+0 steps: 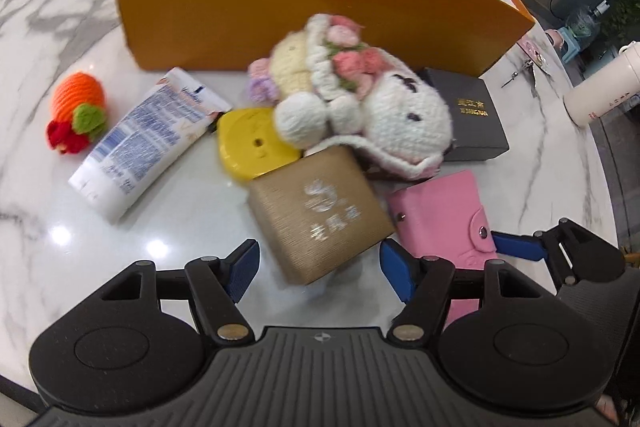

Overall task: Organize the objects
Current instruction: 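Grasp the gold gift box with the left tool while the right tool grasps the pink wallet, then lift the gold box and pink wallet and carry both over the orange box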

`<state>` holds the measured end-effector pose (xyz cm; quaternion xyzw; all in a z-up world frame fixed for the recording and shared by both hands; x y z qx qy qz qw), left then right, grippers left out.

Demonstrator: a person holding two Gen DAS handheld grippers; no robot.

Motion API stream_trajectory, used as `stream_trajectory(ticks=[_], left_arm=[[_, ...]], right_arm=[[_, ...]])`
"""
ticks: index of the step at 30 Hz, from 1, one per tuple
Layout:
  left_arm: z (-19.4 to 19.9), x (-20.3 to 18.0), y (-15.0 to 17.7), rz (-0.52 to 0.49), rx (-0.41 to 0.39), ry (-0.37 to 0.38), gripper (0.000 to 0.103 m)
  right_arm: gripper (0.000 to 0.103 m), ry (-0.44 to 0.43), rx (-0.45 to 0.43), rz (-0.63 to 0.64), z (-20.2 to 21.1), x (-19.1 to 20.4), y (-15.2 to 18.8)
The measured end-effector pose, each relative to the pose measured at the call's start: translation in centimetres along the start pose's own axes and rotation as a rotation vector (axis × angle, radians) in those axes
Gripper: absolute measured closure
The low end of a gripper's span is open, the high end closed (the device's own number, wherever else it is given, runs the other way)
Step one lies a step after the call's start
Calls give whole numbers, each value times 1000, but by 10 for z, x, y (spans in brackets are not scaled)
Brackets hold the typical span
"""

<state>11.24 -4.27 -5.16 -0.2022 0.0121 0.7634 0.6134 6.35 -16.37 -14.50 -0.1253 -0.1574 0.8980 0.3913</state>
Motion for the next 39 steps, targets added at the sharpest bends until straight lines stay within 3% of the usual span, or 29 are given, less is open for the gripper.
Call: stream_trajectory(ticks=[3,7,9,20,23,24,30,39], left_arm=[[-4,0,3,71,-17,-2,22],[-11,10,-4,242,-32,40,20],[-12,11,-6,258,-57,35,20],[-5,16,-4,158,-34,43,22],[-3,19,-1,135,-16,46,22],[-2,18,0,129,-13,49,23],[5,22,7,71,-1,41,24],[22,32,16,32,-46,12,26]], right_arm=[[1,-1,-2,1,-3,1,-3],[1,2,-2,-3,-5,3,-6],[1,4,-2,-6,-6,3,-8],[4,75,-49,-27,-10,6,-20],[13,57,-62,-75,-10,2,-21],[20,65,-69,-79,-8,1,-22],[22,71,-75,-71,-8,6,-26],[22,42,-105,-100,3,3,-16]])
Point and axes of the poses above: each gripper's, at about its wrist camera, not at the fingertips, and z roughly against the way its jaws point, x to its left, y to its underside, the point moved 1 cm from there along -z, roughly the way its jaws point, and after that the axes turned 15 degrees about z, right-handed, at the moved point
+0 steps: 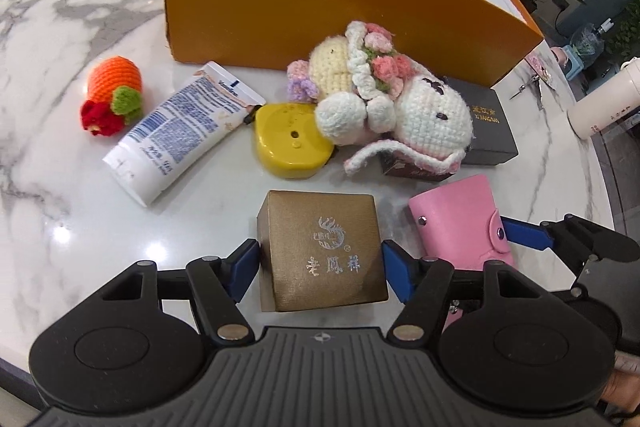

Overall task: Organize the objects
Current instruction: 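Lift the gold box and pink wallet and carry both over the orange box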

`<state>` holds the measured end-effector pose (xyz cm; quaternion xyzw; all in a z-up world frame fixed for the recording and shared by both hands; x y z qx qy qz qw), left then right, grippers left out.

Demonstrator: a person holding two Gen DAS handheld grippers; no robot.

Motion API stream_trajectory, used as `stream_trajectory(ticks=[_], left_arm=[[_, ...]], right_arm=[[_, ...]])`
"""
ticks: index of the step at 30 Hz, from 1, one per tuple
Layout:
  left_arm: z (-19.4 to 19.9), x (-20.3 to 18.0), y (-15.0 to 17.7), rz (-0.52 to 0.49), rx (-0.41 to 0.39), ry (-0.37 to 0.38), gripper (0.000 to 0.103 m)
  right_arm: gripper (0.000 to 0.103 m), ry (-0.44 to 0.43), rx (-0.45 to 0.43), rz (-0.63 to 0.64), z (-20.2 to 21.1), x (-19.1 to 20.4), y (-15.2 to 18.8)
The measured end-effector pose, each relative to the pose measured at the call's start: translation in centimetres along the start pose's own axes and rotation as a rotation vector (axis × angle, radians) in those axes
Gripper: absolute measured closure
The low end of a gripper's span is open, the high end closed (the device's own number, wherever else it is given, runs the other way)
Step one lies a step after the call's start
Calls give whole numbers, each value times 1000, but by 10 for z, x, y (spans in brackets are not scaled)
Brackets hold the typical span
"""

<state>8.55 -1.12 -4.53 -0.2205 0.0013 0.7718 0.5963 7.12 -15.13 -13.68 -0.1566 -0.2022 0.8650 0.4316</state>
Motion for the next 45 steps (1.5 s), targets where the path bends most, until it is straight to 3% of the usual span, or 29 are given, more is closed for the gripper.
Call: stream_trajectory(ticks=[12,15,21,25,32,45], left_arm=[[3,18,5,24,0,-27,27],[-6,15,7,3,1,-70,22],[-15,-8,23,-140,-92,-223,19],[-12,-8,24,-134,-107,-218,30],[-8,-5,24,-118,-105,-203,31],[17,5,21,-101,-142,-152,35]], right_arm=[[22,1,26,8,17,-2,14],[22,2,29,7,15,-1,14],[22,5,29,12,9,2,12],[21,11,28,14,9,2,11],[22,22,22,20,11,3,12],[23,-46,-50,-28,44,-1,19]])
Point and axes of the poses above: each gripper's, at about its wrist camera, not at the fingertips, and z roughly against the way its jaws point, x to its left, y to its underside, the point moved 1 cm from there along -z, roughly the way its jaws point, and after that the axes turned 15 degrees about z, right-handed, at the moved point
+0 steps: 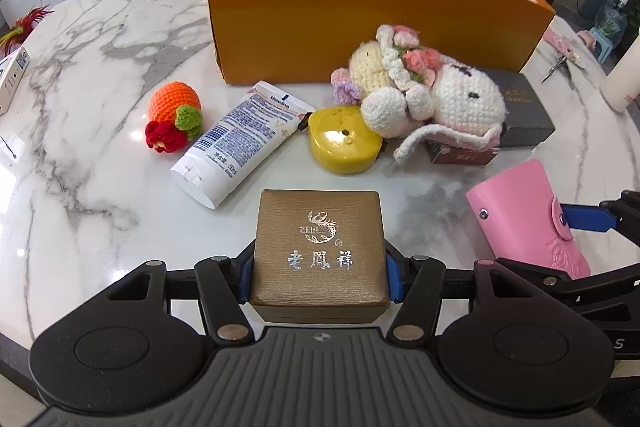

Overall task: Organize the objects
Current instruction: 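Lift the gold box and pink wallet and carry both over the orange box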

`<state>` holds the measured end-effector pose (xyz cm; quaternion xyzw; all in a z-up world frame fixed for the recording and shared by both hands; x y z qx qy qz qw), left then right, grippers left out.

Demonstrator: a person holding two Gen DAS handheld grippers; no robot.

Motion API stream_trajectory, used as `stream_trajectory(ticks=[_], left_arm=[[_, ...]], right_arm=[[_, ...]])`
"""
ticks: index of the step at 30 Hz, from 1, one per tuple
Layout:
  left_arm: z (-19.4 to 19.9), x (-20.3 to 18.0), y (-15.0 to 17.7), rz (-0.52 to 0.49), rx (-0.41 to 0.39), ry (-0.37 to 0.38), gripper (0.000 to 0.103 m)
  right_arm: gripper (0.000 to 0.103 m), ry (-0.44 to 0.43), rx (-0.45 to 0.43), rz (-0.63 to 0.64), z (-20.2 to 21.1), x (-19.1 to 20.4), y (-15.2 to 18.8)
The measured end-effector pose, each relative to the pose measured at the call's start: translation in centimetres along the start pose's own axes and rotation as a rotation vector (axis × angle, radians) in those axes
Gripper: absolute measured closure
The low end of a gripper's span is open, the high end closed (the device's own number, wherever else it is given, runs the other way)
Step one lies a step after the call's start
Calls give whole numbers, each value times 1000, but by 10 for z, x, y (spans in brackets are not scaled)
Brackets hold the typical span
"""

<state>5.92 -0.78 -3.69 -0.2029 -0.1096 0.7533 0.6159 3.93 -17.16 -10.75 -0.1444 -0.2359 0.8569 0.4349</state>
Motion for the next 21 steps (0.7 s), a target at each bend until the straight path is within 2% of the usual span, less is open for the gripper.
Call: stream_trajectory(ticks=[5,11,14,17,21], left_arm=[[18,2,0,-7,-36,28,35],[56,-8,-15,-23,-135,82,35],[74,-12,-45,10,-190,115,35],[84,-17,-86,43,-246,124,35],[74,-24,-146,75,-320,121,35]], right_arm=[[23,-5,-45,-21,21,-1,4],[23,-15,-164,-48,58,-3,-7],[23,-10,-252,-75,76,-13,-30],[23,34,-328,-96,89,-28,-63],[23,79,-413,-173,80,-56,-112]])
Point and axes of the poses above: each gripper's, at about its wrist camera, not at the fingertips, and z roughly against the way its jaws point, x to its left, y to its underside, the point moved 1 cm from there along -z, roughly the way its jaws point, and after that the axes turned 15 degrees about z, right-handed, at the moved point
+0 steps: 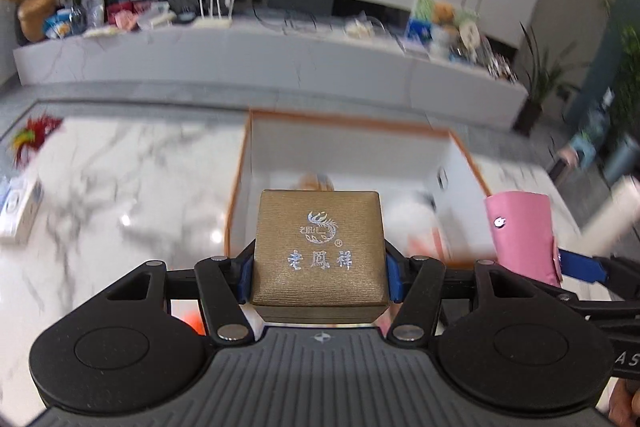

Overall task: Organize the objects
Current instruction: 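Lift the gold box and pink wallet and carry both over the orange box, then release the pink wallet with the right tool while the left tool lowers the gold box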

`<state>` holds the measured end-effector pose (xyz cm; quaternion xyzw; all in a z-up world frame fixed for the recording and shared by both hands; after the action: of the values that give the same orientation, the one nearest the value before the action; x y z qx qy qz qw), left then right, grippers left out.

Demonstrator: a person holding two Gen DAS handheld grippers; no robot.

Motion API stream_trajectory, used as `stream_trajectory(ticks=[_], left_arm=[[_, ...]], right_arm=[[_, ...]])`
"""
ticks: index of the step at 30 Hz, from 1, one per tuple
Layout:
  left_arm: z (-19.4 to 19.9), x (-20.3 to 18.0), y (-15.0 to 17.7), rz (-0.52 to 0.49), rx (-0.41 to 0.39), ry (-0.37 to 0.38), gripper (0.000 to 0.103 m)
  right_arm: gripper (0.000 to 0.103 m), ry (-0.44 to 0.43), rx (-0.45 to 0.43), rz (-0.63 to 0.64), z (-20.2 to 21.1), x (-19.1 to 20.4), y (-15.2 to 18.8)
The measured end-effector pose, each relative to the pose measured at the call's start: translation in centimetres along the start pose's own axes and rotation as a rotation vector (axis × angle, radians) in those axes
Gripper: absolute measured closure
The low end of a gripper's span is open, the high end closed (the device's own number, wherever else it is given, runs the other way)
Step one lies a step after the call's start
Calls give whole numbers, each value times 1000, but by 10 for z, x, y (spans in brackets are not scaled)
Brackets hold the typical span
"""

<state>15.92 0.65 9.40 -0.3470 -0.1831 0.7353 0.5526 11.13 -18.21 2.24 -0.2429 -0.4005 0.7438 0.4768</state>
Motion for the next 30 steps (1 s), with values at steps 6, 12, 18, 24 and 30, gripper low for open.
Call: stream_trajectory(ticks=[6,12,18,24,30], left_arm=[[-61,4,-20,18,14,-31,35],[-98,10,-22,42,45,-64,35],[-127,-1,-11,4,92,-109,35],[-140,-13,2,-70,123,-199,35],[-140,-13,4,-84,162,-200,35]], right_arm=[[23,27,-19,-48,-65,-15,-20],[23,48,34,-41,-115,-29,-33],[23,72,122,-18,-143,-31,-21],[23,70,190,-20,-156,-36,-11],[23,31,249,-28,-160,-39,-5]])
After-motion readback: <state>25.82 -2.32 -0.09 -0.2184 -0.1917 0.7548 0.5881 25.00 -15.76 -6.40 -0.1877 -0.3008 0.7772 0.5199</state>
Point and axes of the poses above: each gripper's, at about its wrist camera, not at the fingertips, and z roughly against the way its jaws point, x to its left, y to its underside, the point moved 1 cm from there along -z, roughly the way its jaws point, and after that the axes turned 15 degrees about z, right-handed, at the moved point
